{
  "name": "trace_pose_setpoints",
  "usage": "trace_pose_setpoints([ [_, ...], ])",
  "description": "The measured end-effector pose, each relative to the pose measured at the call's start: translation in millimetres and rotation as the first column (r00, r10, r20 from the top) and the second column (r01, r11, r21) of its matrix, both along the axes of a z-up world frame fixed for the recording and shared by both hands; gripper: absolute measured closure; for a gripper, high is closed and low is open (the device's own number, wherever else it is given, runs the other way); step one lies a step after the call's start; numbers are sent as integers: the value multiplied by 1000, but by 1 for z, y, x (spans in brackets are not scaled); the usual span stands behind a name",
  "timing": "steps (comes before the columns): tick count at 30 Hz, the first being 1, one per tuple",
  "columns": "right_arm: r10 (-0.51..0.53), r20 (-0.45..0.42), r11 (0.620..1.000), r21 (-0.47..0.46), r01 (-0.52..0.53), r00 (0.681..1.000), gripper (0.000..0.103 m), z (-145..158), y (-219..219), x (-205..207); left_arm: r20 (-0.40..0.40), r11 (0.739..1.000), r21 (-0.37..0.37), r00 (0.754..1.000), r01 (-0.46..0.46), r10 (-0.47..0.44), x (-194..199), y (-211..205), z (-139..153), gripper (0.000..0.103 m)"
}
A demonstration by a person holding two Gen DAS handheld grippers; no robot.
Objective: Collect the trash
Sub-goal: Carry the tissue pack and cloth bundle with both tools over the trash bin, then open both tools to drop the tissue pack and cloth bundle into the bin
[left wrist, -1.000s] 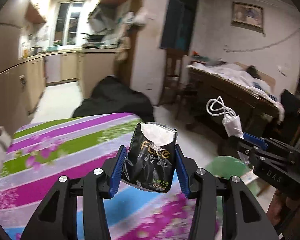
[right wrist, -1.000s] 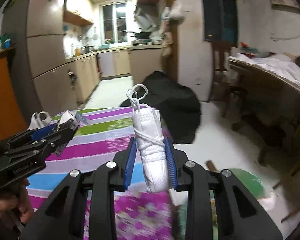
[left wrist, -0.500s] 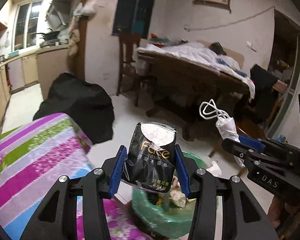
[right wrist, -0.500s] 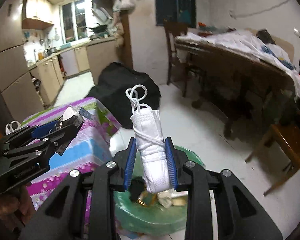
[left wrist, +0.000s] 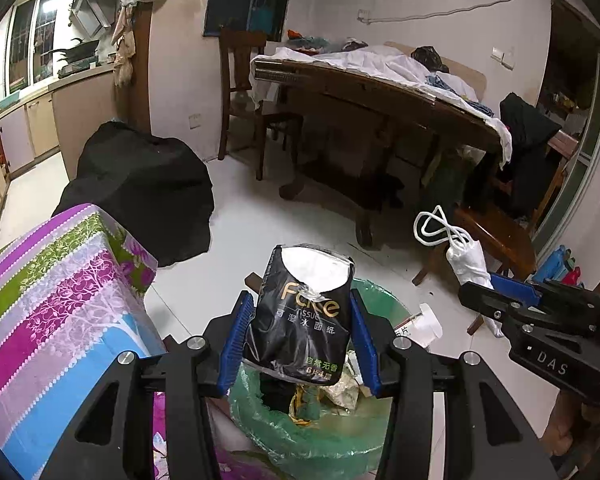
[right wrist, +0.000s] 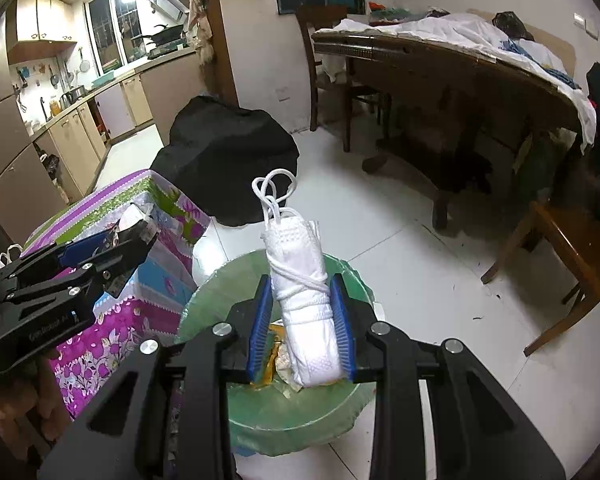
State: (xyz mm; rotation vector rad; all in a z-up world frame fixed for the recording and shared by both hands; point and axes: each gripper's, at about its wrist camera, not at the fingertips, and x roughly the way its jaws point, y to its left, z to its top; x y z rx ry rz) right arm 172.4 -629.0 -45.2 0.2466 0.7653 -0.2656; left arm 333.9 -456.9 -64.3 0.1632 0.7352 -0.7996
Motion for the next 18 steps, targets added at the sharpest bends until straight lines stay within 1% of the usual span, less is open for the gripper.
trace_pose_setpoints([
  [18,21,3,1000,8,-21,1000,74,1,-7,6,1,1000,14,1000,8,-8,5,-5,-8,54],
])
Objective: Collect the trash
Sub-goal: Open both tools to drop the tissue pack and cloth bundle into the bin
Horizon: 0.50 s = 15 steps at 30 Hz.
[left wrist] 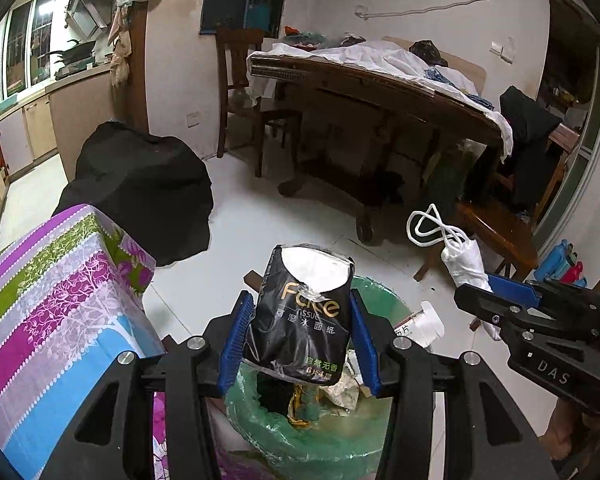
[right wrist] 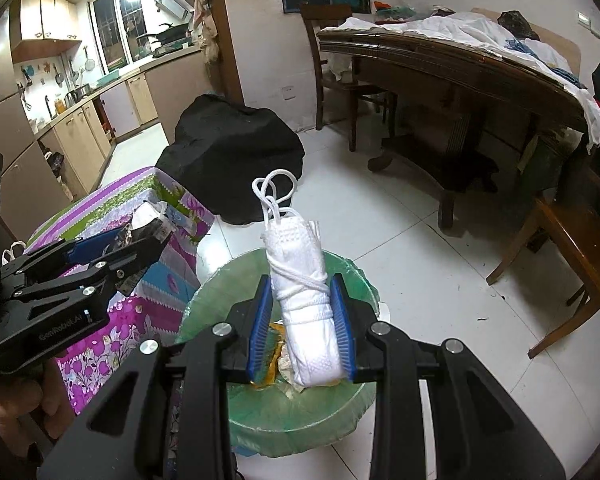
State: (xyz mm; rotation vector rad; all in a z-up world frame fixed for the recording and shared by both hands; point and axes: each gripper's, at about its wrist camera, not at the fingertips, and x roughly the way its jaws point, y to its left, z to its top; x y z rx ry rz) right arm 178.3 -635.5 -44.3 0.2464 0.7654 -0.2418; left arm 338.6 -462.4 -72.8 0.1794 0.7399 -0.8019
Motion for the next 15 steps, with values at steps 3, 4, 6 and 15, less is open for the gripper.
trace_pose_setpoints([
  [3,7,-2,1000,3,-7,1000,73,0,0,1,0,1000,6,1000,0,0,0,0,-1,54],
  [4,9,-2,1000,1,-9,1000,73,-1,0,1,-1,1000,8,1000,3,-3,-1,-1,-1,54],
  [6,9,-1,1000,1,-9,1000,72,-1,-1,2,1,1000,16,1000,6,-6,-1,-2,-1,51],
  [15,-17,39,1000,25,16,999,47,6,-14,-6,12,999,32,1000,-11,10,0,-3,-3,21],
])
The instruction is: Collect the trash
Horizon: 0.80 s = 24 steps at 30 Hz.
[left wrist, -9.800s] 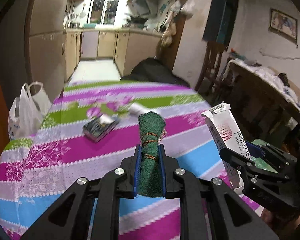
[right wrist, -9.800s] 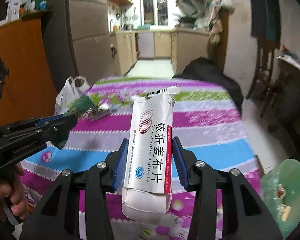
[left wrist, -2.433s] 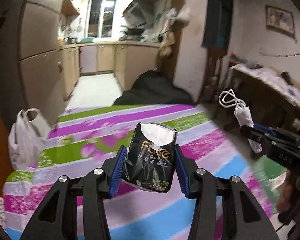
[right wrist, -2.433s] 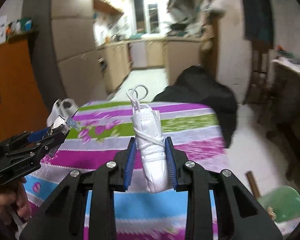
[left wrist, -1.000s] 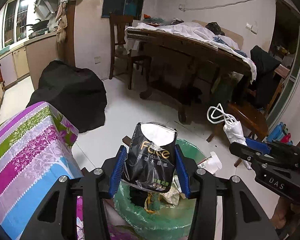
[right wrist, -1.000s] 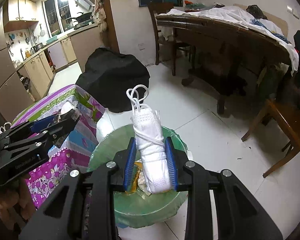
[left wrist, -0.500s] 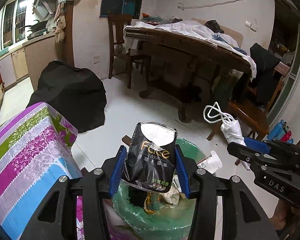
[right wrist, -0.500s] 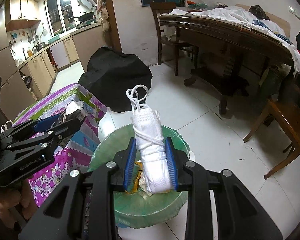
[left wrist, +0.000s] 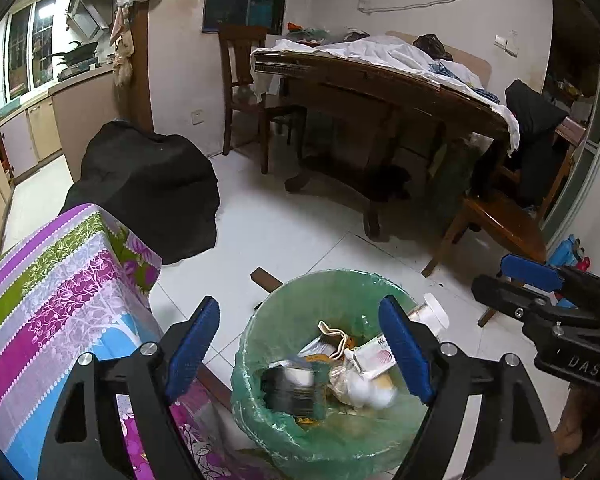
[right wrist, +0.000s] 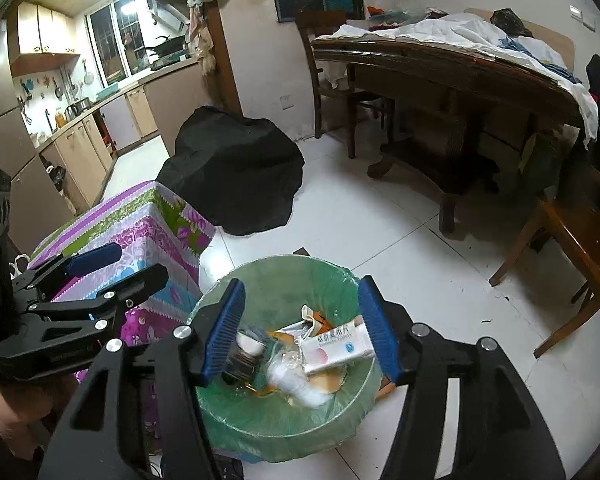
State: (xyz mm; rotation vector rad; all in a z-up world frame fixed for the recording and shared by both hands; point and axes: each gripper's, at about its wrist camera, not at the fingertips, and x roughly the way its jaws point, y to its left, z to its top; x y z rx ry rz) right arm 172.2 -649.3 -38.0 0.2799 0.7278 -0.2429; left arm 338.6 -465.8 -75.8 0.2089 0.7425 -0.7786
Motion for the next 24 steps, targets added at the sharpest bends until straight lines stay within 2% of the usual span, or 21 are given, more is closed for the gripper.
trace_pose_setpoints([
  [16,6,5,1000,3,-6,1000,46,-1,1,-4,5,1000,4,1000,-18,18,0,7,-1,21],
  [19,9,28,1000,3,-10,1000,39,1,5,-8,10,1000,8,1000,-24,24,0,11,1,21],
  [21,12,56,1000,-8,-12,998,25,5,11,-13,18,999,7,999,-32,32,-2,14,3,21],
  [24,8,89,999,-41,-5,996,13,10,20,-19,38,998,1,997,-60,60,-5,26,7,10],
])
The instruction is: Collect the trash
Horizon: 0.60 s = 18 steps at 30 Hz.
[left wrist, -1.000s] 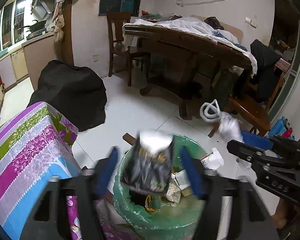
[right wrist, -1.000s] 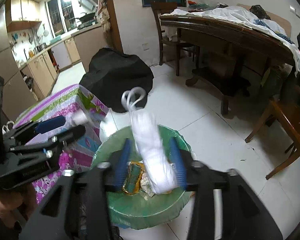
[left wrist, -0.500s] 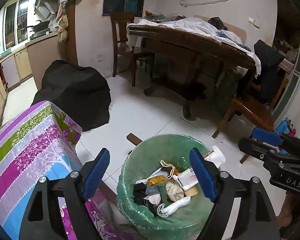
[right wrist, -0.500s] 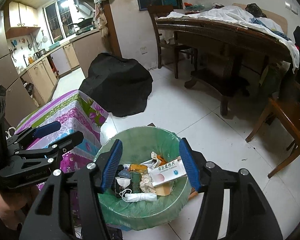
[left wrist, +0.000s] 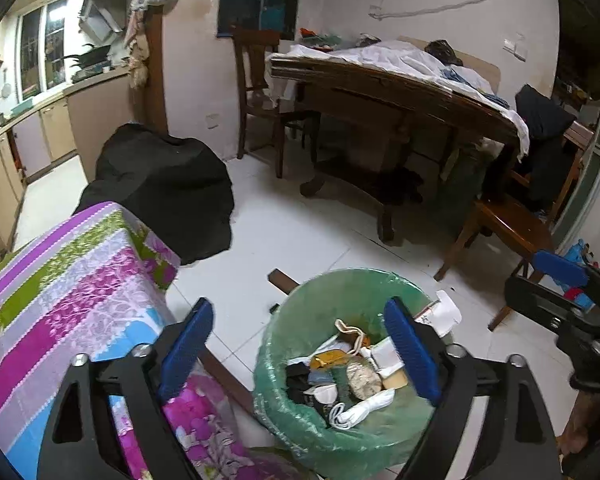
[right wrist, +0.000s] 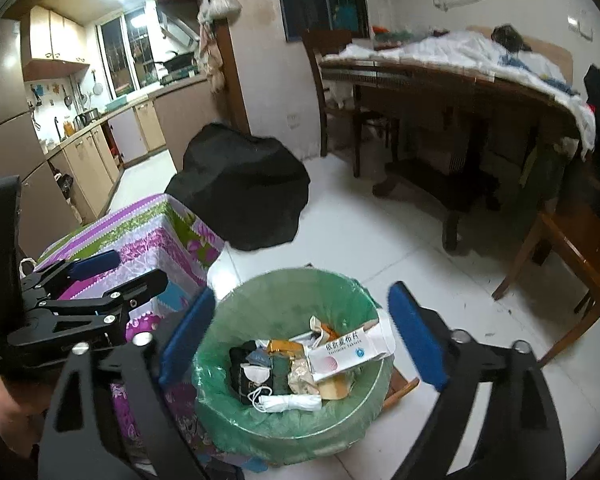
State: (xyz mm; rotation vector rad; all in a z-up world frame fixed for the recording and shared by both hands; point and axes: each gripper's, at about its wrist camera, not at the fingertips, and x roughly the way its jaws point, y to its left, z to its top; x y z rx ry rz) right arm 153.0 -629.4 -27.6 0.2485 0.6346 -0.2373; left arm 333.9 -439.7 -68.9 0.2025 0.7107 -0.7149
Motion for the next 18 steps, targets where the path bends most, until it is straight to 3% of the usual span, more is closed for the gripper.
trace_pose_setpoints([
  [1,-4,10,1000,-8,4,1000,12,1,3,-3,8,1000,-2,1000,-8,8,-2,3,2,6],
  [5,-21,71,999,-31,23,997,6,6,19,-21,58,999,-14,998,-37,37,-18,20,8,5],
  [10,-26,129,997,-64,34,991,6,11,43,-48,104,998,5,993,-62,62,-40,40,5,5],
  [18,-48,163,996,-66,60,985,6,8,68,-97,146,992,-56,982,-115,123,-77,86,12,5],
])
